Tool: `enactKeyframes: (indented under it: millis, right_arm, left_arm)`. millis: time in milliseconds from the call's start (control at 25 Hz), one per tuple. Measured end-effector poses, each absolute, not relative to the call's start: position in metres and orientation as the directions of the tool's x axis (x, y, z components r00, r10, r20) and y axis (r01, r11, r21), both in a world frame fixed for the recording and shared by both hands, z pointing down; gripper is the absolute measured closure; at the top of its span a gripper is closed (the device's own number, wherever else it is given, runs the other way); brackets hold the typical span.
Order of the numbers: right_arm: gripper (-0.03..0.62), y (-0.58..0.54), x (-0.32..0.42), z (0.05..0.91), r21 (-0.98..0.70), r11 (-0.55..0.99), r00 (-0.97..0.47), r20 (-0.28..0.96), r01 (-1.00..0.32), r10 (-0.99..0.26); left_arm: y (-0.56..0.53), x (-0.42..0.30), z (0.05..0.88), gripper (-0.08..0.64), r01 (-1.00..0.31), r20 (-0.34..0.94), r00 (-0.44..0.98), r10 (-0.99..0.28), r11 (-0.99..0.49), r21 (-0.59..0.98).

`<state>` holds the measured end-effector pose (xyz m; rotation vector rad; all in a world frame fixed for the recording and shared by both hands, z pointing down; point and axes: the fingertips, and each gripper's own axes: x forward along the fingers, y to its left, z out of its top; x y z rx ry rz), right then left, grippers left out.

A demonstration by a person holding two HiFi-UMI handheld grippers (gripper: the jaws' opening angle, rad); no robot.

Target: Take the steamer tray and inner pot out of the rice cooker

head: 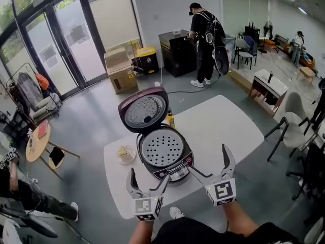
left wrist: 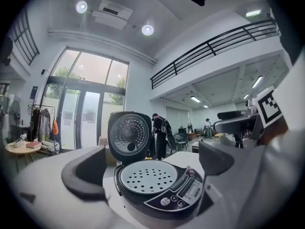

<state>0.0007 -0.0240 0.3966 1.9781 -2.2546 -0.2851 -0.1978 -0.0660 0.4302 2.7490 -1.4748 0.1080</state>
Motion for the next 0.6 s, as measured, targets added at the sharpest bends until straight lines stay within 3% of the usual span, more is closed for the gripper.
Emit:
enactKeyframes:
  millis: [600]
  right_arm:
    - [0.0, -0.146, -0.016, 0.407, 0.236, 0.254, -0.252, 0.038, -0.938, -0.967]
  left_arm:
    - [-0.156, -0.226, 0.454, -0.014, -0.894, 0.15, 0.443, -0.884, -0.447, 0.008]
